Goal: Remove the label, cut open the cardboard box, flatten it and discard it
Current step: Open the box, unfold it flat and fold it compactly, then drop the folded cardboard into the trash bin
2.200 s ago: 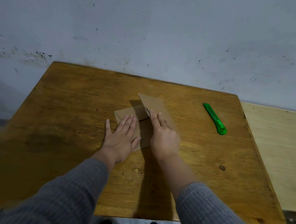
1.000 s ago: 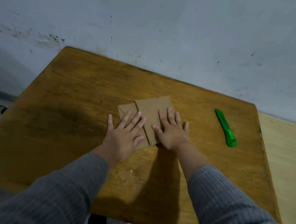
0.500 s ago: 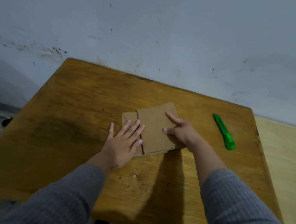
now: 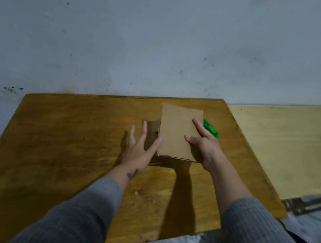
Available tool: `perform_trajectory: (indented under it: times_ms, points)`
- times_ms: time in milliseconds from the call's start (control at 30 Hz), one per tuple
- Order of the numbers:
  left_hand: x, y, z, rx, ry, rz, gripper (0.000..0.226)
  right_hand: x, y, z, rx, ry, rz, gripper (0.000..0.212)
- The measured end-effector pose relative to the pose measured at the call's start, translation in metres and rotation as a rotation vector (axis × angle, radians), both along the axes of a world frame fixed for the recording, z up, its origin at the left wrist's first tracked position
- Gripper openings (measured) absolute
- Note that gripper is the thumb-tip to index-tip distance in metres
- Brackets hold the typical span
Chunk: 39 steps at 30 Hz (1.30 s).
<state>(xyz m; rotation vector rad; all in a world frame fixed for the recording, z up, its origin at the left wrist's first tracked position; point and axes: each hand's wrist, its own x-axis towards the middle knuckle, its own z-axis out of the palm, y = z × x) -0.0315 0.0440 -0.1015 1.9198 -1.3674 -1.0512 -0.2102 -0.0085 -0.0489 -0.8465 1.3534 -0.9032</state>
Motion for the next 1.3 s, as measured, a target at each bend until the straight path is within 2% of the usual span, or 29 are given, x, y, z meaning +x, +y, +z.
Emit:
perform_trajectory:
  times_ms: [100,167,233,300,500,600,767,833,1133,1300]
  points:
    - [-0.032,-0.005,0.015,0.144,0.143,0.027,0.107,-0.036,0.007,0.011,-0.043,-0.007,-0.080,0.062]
    - [-0.057,-0.008,0.025,0.214,0.355,0.011,0.128,-0.063,0.015,0.016,-0.056,-0.044,-0.129,0.061]
    - [-0.085,-0.007,0.038,0.269,0.511,-0.027,0.134,-0.094,0.025,0.021,-0.068,-0.067,-0.170,0.061]
    - [-0.114,-0.003,0.047,0.334,0.580,-0.082,0.142,-0.130,0.040,0.025,-0.079,-0.081,-0.206,0.060]
    - [-0.232,0.018,0.055,0.344,0.390,-0.260,0.152,-0.258,0.093,0.029,-0.090,-0.037,-0.298,0.059]
    - [-0.298,0.042,0.051,0.257,0.329,-0.282,0.133,-0.325,0.126,0.023,-0.110,0.044,-0.346,0.063]
    - [-0.404,0.087,0.032,0.161,0.436,-0.330,0.095,-0.420,0.186,-0.006,-0.085,0.120,-0.462,0.064]
    - [-0.438,0.102,0.017,0.154,0.411,-0.310,0.089,-0.447,0.210,-0.019,-0.060,0.158,-0.493,0.064]
    - [-0.521,0.128,-0.059,0.224,0.326,-0.432,0.087,-0.519,0.254,-0.098,0.169,0.217,-0.523,0.062]
    - [-0.546,0.106,-0.113,0.336,0.292,-0.577,0.109,-0.539,0.251,-0.147,0.303,0.166,-0.577,0.062]
